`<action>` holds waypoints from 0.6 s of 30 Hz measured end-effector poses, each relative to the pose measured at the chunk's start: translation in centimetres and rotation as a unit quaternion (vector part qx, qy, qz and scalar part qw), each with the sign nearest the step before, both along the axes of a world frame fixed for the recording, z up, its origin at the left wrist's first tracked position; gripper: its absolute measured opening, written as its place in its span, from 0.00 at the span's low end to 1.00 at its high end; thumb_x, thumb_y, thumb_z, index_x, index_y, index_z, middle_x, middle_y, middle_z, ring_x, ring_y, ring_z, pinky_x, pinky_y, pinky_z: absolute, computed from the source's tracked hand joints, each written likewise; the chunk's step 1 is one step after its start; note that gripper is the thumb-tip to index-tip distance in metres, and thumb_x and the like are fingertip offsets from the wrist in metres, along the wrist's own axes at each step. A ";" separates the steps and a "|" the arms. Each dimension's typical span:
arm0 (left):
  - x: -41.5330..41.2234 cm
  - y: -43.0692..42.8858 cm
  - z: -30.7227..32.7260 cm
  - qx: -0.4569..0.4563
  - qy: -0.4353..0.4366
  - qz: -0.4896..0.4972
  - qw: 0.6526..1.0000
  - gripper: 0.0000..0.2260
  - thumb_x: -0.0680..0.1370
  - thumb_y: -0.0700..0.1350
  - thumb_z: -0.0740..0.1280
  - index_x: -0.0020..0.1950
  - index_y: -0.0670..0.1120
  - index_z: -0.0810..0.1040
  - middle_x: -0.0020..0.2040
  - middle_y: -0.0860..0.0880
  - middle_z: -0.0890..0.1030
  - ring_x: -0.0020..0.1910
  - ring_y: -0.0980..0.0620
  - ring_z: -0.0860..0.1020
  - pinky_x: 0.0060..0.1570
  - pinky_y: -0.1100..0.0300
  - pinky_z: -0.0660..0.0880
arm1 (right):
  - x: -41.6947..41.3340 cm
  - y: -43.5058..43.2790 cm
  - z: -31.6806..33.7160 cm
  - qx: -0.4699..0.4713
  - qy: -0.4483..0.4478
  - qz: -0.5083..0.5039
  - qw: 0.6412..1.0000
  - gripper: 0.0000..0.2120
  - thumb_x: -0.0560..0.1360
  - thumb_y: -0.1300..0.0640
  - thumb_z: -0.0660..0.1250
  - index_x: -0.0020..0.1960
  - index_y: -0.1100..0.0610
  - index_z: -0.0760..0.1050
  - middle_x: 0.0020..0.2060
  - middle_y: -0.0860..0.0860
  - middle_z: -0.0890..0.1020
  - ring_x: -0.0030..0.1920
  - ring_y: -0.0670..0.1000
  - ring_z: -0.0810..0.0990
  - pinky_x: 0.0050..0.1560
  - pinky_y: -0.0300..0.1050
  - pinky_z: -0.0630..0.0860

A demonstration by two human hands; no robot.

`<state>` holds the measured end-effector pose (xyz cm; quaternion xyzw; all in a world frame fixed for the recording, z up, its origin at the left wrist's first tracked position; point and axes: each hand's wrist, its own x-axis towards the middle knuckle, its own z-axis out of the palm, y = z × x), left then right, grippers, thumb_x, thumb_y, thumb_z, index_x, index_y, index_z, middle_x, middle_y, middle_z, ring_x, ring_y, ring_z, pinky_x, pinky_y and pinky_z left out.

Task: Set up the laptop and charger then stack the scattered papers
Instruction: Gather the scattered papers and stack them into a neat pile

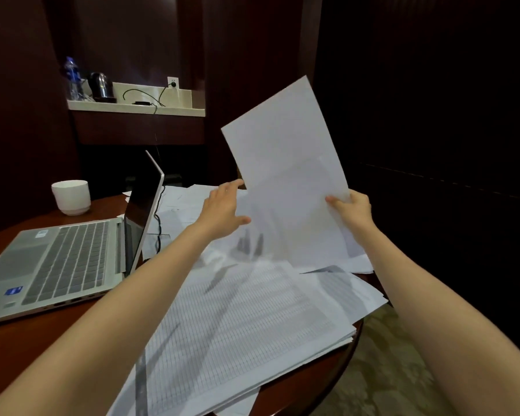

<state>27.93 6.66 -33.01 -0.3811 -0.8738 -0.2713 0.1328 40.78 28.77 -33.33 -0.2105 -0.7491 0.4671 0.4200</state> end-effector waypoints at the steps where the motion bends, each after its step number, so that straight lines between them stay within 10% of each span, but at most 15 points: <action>1: 0.1 0.5 0.7 -0.001 0.022 -0.012 1.000 0.35 0.74 0.49 0.70 0.75 0.48 0.53 0.73 0.45 0.60 0.72 0.44 0.58 0.69 0.52 0.57 | 0.0 0.0 0.1 -0.016 0.012 0.018 1.000 0.04 0.75 0.59 0.69 0.49 0.57 0.77 0.44 0.53 0.80 0.46 0.53 0.79 0.48 0.47 0.78; 6: 0.3 2.7 2.5 0.004 0.035 -0.014 0.999 0.29 0.74 0.50 0.69 0.72 0.49 0.61 0.66 0.46 0.71 0.67 0.45 0.67 0.64 0.52 0.60 | 0.5 -0.3 0.6 -0.089 0.061 0.070 0.992 0.04 0.78 0.56 0.63 0.51 0.56 0.74 0.38 0.44 0.77 0.40 0.43 0.76 0.30 0.26 0.72; 9: 0.3 3.2 2.9 0.063 -0.015 -0.025 0.998 0.14 0.76 0.47 0.67 0.61 0.46 0.76 0.57 0.44 0.77 0.59 0.43 0.74 0.58 0.54 0.67 | 0.6 0.2 0.8 -0.120 0.060 0.071 0.988 0.08 0.79 0.53 0.61 0.45 0.56 0.73 0.37 0.47 0.75 0.38 0.43 0.73 0.40 0.35 0.71; 13: 0.4 3.3 3.3 0.158 -0.088 -0.014 0.983 0.12 0.77 0.46 0.66 0.58 0.43 0.79 0.57 0.44 0.77 0.57 0.43 0.75 0.51 0.57 0.69 | 0.5 1.2 1.3 -0.188 0.077 0.056 0.978 0.20 0.80 0.53 0.60 0.68 0.63 0.69 0.60 0.50 0.73 0.63 0.50 0.72 0.57 0.40 0.66; 18: -0.9 2.0 4.1 0.269 -0.139 0.022 0.953 0.07 0.77 0.45 0.64 0.41 0.44 0.74 0.40 0.46 0.74 0.41 0.47 0.72 0.41 0.58 0.65 | 0.6 2.3 1.4 -0.166 0.081 0.016 0.983 0.13 0.80 0.60 0.58 0.62 0.61 0.74 0.49 0.51 0.79 0.52 0.53 0.76 0.54 0.49 0.73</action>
